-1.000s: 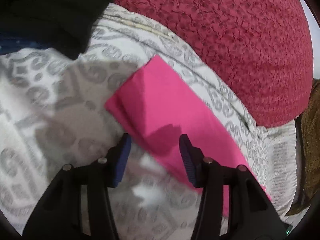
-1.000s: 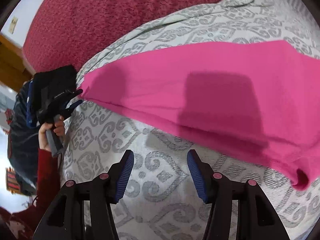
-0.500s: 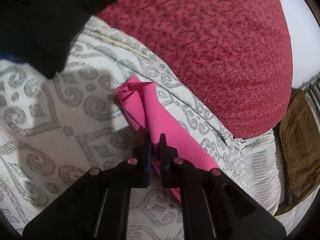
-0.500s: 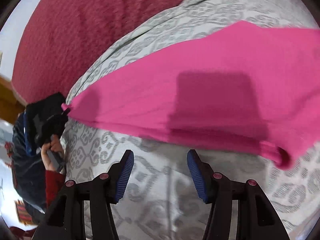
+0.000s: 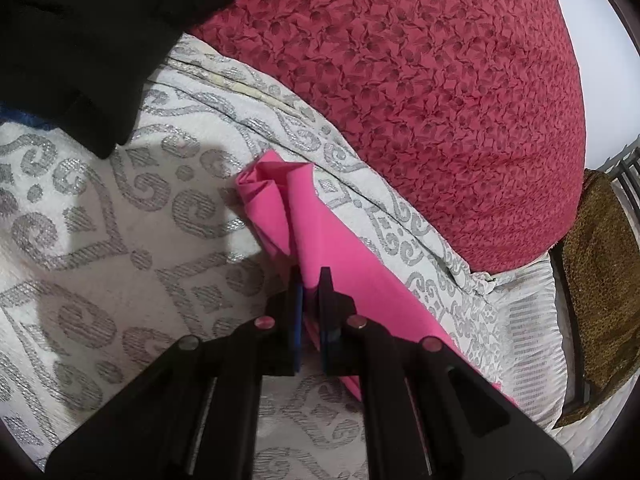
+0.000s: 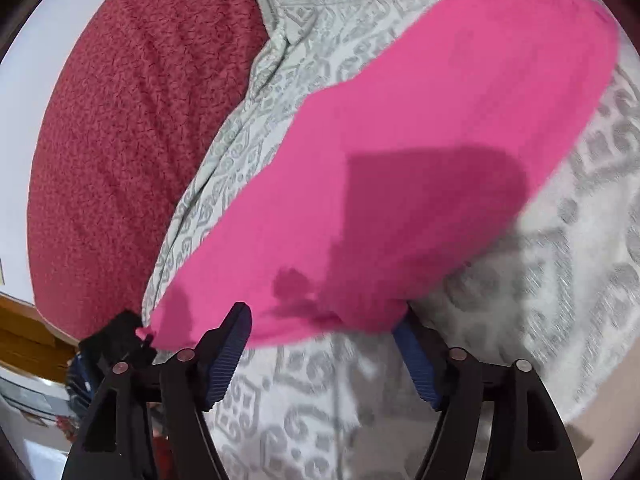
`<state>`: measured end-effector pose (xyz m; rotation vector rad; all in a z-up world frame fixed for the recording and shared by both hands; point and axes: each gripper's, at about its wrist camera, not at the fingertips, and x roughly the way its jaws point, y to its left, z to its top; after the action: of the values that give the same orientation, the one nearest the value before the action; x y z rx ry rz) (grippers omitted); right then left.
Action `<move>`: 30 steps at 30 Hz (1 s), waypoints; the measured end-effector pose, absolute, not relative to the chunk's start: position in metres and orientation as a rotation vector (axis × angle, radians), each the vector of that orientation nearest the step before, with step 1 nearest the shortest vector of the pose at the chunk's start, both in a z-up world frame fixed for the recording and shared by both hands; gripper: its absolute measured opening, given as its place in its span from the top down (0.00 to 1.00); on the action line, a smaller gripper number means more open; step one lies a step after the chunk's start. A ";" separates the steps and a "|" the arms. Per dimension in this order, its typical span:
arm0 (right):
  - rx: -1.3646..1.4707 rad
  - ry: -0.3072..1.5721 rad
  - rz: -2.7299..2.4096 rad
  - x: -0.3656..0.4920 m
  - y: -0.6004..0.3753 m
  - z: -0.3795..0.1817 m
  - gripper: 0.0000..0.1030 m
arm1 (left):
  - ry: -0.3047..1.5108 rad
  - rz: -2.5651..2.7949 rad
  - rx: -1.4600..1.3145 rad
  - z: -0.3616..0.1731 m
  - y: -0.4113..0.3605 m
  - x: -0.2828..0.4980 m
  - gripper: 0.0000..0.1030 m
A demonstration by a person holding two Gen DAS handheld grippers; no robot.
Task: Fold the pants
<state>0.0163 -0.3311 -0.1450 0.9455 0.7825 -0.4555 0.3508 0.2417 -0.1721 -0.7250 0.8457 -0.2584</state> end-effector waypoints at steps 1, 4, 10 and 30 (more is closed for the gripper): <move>0.937 0.778 -0.460 0.021 -0.330 -0.144 0.20 | 0.848 -0.257 -0.722 -0.173 0.242 0.351 0.93; 0.920 0.792 -0.476 0.028 -0.326 -0.142 0.18 | 0.855 -0.251 -0.713 -0.174 0.241 0.352 0.93; 0.953 0.783 -0.495 0.028 -0.332 -0.144 0.18 | 0.854 -0.257 -0.707 -0.173 0.237 0.355 0.93; 0.894 1.019 -0.409 0.014 -0.301 -0.118 0.77 | 0.688 -0.192 -0.680 -0.124 0.274 0.262 0.93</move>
<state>0.0136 -0.3014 -0.1185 0.8939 1.0193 -0.4089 0.2620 0.2736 -0.1245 -0.6801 0.6877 -0.1919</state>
